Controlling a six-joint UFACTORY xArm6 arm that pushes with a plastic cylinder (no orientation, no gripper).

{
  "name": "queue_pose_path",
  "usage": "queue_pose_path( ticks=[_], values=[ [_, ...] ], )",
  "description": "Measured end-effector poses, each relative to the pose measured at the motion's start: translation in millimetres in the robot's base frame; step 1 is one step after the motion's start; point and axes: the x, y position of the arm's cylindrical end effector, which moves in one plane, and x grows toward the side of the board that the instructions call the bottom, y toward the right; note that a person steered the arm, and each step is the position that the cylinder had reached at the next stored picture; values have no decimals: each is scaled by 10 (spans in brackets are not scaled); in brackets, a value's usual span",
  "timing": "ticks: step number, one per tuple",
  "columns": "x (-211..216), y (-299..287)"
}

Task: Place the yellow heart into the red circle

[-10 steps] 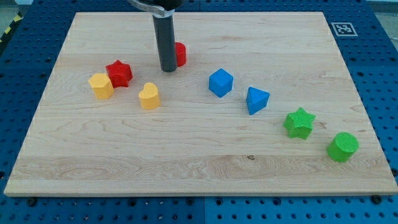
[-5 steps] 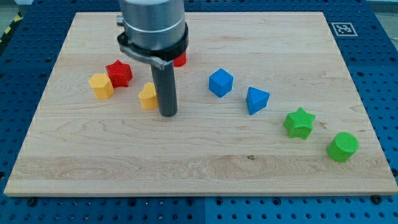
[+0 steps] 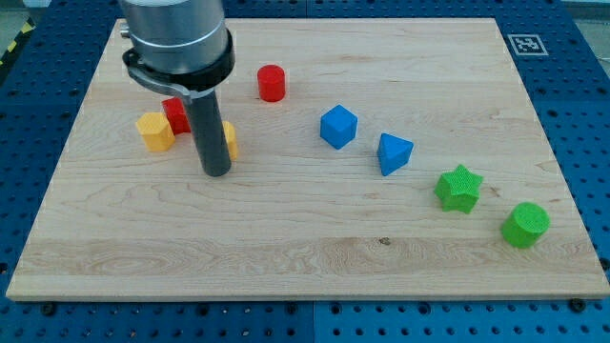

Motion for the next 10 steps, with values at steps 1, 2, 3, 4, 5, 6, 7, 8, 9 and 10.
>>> queue_pose_path(
  ticks=[1, 2, 3, 4, 5, 6, 7, 8, 9, 10],
  values=[
    [58, -51],
    [69, -60],
    [-4, -69],
    [-111, -64],
    [-331, -54],
    [-629, 48],
    [-792, 143],
    [-792, 152],
    [-792, 165],
    [-792, 199]
  ],
)
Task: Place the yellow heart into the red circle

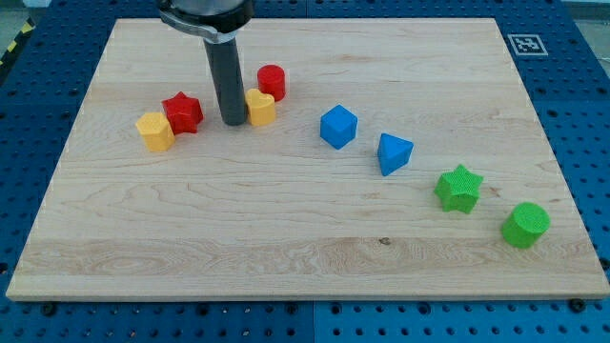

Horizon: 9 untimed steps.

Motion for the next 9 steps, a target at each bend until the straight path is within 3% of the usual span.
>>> queue_pose_path(
  ticks=[6, 9],
  values=[
    [-229, 383],
    [-99, 383]
  ],
)
